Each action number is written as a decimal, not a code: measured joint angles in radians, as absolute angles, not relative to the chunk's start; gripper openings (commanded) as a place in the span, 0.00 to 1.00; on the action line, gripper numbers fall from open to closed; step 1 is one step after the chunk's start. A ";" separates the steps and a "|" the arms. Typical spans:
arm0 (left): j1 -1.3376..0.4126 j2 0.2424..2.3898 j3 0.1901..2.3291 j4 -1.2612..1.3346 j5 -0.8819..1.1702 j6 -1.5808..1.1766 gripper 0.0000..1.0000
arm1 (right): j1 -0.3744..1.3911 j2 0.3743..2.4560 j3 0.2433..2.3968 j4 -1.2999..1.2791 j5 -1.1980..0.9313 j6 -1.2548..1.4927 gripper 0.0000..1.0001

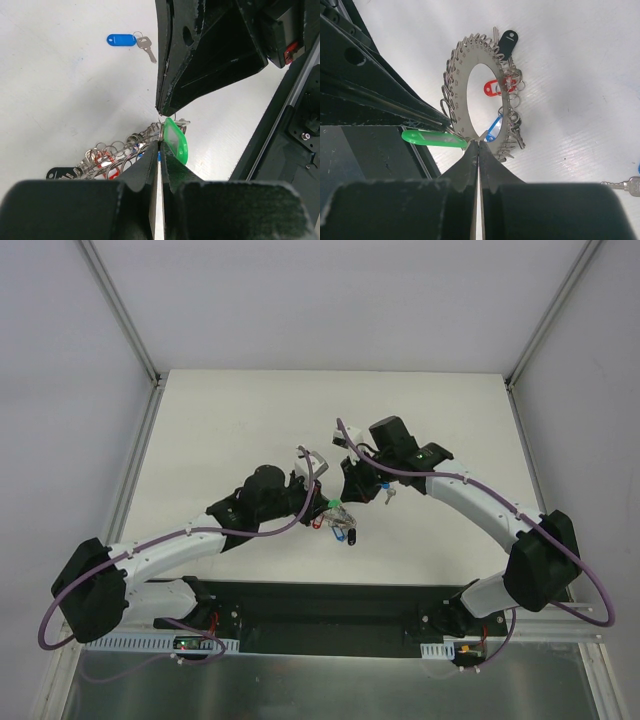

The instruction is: Put the keys on the keyring

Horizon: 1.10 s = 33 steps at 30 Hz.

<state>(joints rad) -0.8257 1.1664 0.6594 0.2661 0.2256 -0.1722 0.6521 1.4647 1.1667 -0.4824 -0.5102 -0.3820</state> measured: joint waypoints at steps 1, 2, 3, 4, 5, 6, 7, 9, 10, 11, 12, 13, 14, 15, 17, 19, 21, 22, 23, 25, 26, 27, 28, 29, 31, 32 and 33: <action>-0.826 1.164 0.656 0.269 0.224 -0.170 0.00 | 0.652 1.465 1.166 -0.483 -0.511 -0.380 0.01; -0.826 1.163 0.655 0.271 0.222 -0.168 0.00 | 0.652 1.465 1.166 -0.482 -0.509 -0.377 0.03; -0.826 1.162 0.655 0.273 0.218 -0.166 0.00 | 0.652 1.465 1.167 -0.479 -0.507 -0.374 0.14; -0.826 1.161 0.655 0.275 0.210 -0.163 0.00 | 0.652 1.465 1.167 -0.477 -0.500 -0.368 0.24; -0.826 1.161 0.655 0.277 0.201 -0.159 0.00 | 0.651 1.465 1.167 -0.473 -0.485 -0.358 0.34; -0.825 1.160 0.656 0.279 0.196 -0.154 0.00 | 0.650 1.465 1.167 -0.472 -0.469 -0.345 0.45; -0.824 1.160 0.657 0.279 0.190 -0.144 0.00 | 0.645 1.465 1.168 -0.469 -0.445 -0.333 0.49; -0.810 1.162 0.669 0.268 0.183 -0.128 0.00 | 0.628 1.463 1.171 -0.463 -0.401 -0.295 0.57; -0.797 1.169 0.686 0.261 0.181 -0.116 0.00 | 0.617 1.461 1.174 -0.460 -0.372 -0.280 0.61; -0.774 1.177 0.710 0.244 0.179 -0.105 0.00 | 0.602 1.456 1.177 -0.464 -0.325 -0.267 0.64; -0.739 1.187 0.736 0.230 0.179 -0.092 0.00 | 0.584 1.448 1.177 -0.469 -0.292 -0.252 0.72; -0.700 1.201 0.770 0.216 0.175 -0.080 0.00 | 0.558 1.436 1.177 -0.476 -0.245 -0.234 0.74; -0.673 1.215 0.801 0.205 0.173 -0.066 0.00 | 0.534 1.421 1.177 -0.481 -0.199 -0.214 0.79; -0.640 1.236 0.847 0.189 0.171 -0.050 0.00 | 0.509 1.402 1.177 -0.484 -0.153 -0.190 0.83; -0.604 1.274 0.937 0.176 0.162 -0.007 0.00 | 0.465 1.357 1.176 -0.488 -0.066 -0.144 0.91; -0.598 1.292 0.996 0.176 0.162 0.020 0.00 | 0.427 1.298 1.169 -0.492 0.020 -0.094 0.97; -0.602 1.306 1.033 0.189 0.163 0.037 0.00 | 0.399 1.234 1.155 -0.496 0.099 -0.052 0.99; -0.603 1.313 1.038 0.201 0.167 0.037 0.00 | 0.388 1.205 1.147 -0.501 0.138 -0.037 1.00; -0.603 1.323 1.039 0.205 0.173 0.035 0.00 | 0.381 1.176 1.137 -0.507 0.179 -0.027 0.96; -0.603 1.350 1.023 0.212 0.186 0.016 0.01 | 0.376 1.125 1.112 -0.518 0.239 -0.013 0.96; -0.603 1.362 1.007 0.213 0.194 0.001 0.05 | 0.376 1.105 1.100 -0.527 0.264 -0.009 0.96; -0.603 1.368 0.986 0.216 0.200 -0.016 0.10 | 0.376 1.090 1.091 -0.536 0.281 -0.007 0.96; -0.603 1.370 0.954 0.217 0.204 -0.034 0.26 | 0.376 1.074 1.076 -0.539 0.298 -0.007 0.96; -0.603 1.369 0.921 0.213 0.205 -0.048 0.33 | 0.376 1.056 1.061 -0.544 0.311 -0.007 0.96; -0.603 1.355 0.860 0.197 0.199 -0.072 0.58 | 0.375 1.022 1.030 -0.557 0.327 -0.012 0.96; -0.603 1.340 0.833 0.182 0.192 -0.083 0.66 | 0.374 1.007 1.019 -0.570 0.334 -0.015 0.96; -0.602 1.323 0.815 0.166 0.179 -0.084 0.74 | 0.374 0.996 1.016 -0.584 0.341 -0.019 0.96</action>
<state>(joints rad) -0.6022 1.3228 0.8146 0.1661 0.1791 -0.0841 0.3737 0.9962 1.0157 -0.5838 0.3408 -0.0193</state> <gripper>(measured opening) 0.468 0.964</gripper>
